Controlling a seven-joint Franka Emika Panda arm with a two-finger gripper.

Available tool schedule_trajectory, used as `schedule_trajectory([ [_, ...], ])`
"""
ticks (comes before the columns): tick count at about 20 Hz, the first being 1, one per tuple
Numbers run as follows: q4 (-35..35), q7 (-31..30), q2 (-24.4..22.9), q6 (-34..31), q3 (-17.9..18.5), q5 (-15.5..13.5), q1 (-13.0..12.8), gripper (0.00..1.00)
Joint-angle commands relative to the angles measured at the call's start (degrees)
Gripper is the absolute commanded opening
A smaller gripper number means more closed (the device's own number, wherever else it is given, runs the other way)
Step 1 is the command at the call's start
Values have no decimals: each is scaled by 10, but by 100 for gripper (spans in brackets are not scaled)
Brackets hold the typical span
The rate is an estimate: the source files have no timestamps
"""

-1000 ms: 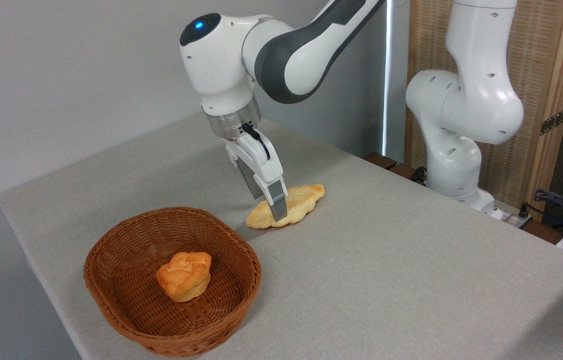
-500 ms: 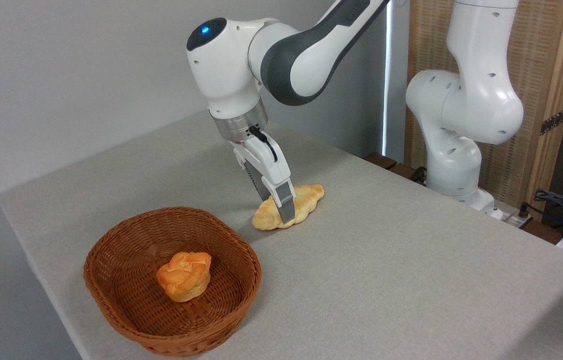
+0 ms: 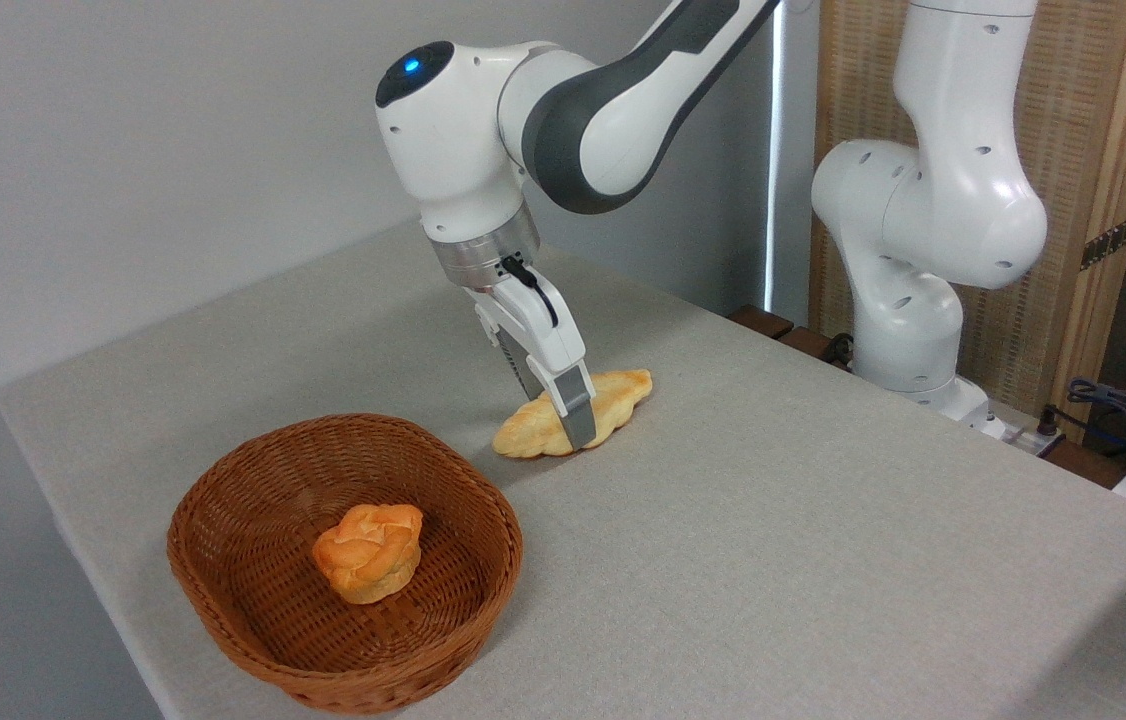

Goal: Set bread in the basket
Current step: 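Close the gripper on the middle of the braided loaf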

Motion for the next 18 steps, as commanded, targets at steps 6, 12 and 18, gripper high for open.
schedule_trajectory([
  [6,-12,-5,-15,6,1,9,-1,50],
  [12,-10,-4,-19,-4,2,10,-1,47],
  [18,15,6,-17,-76,5,76,0,47],
])
